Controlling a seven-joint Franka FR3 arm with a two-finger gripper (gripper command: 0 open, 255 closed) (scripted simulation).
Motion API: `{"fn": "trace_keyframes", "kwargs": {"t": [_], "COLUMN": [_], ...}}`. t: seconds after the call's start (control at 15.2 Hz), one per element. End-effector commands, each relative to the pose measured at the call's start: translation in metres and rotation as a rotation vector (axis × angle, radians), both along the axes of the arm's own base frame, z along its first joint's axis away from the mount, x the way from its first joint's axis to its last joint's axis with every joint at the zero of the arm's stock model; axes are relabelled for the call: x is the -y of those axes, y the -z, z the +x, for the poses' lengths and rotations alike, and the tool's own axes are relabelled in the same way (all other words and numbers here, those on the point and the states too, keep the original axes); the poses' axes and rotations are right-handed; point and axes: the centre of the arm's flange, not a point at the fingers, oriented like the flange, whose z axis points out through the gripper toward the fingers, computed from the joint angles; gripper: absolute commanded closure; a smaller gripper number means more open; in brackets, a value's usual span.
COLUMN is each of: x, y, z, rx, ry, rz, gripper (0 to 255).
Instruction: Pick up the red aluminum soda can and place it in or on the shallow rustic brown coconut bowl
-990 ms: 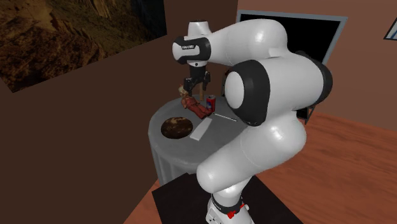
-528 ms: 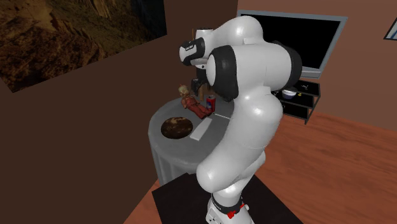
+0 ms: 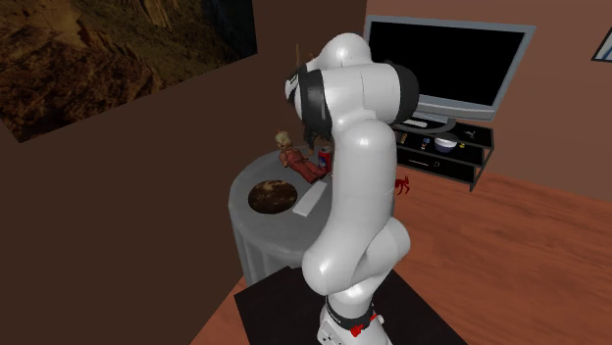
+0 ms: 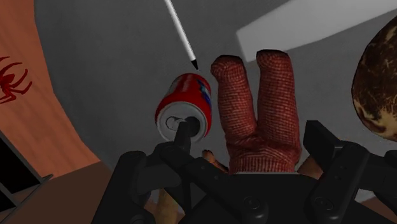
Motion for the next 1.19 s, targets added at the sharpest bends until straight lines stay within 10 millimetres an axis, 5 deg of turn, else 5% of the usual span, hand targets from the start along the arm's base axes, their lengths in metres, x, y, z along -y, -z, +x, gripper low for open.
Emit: {"fn": "trace_keyframes", "kwargs": {"t": [0.0, 0.26, 0.73, 1.12], "x": [0.019, 0.054, 0.054, 0.054], "y": [0.017, 0.045, 0.082, 0.085], "z": [0.014, 0.041, 0.041, 0.041], "rx": [-0.005, -0.015, -0.015, -0.015], "ry": [-0.006, -0.016, -0.016, -0.016], "rz": [0.001, 0.004, 0.004, 0.004], "gripper": [0, 0, 0, 0]}}
